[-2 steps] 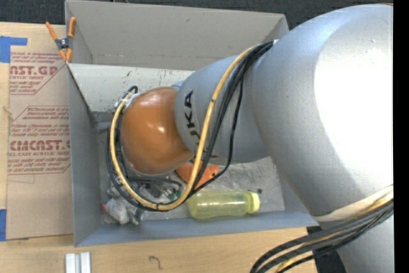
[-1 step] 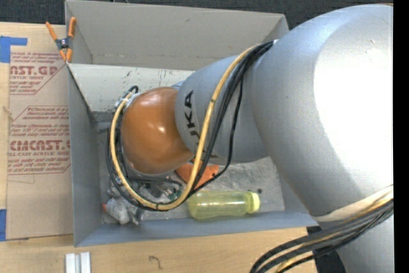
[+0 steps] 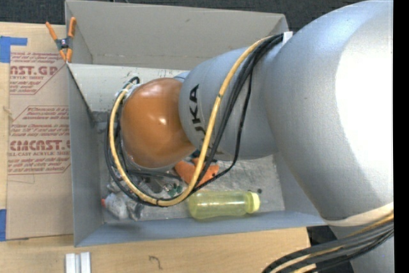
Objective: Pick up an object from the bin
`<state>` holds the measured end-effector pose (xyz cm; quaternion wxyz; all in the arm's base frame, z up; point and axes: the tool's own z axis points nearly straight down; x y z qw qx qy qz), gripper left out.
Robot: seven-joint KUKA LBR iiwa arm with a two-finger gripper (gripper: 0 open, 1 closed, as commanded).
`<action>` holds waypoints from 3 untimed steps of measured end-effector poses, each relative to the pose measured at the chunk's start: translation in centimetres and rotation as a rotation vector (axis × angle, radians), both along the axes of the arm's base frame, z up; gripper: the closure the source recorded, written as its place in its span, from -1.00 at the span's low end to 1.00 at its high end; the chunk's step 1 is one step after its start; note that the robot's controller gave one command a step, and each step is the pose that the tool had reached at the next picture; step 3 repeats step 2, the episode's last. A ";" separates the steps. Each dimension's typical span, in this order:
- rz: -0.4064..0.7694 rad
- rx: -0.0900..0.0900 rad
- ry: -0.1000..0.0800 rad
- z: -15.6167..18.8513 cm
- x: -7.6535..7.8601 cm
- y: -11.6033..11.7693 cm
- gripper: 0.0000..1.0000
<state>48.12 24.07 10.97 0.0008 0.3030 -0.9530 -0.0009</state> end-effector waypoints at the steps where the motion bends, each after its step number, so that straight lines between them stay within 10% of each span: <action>1: 0.007 -0.001 0.000 5.1 0.4 -0.8 1.00; 3: 0.022 0.000 -0.003 9.7 0.5 -0.7 1.00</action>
Offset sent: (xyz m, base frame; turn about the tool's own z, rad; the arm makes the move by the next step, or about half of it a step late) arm 0.0057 -0.0073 0.0997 -0.0229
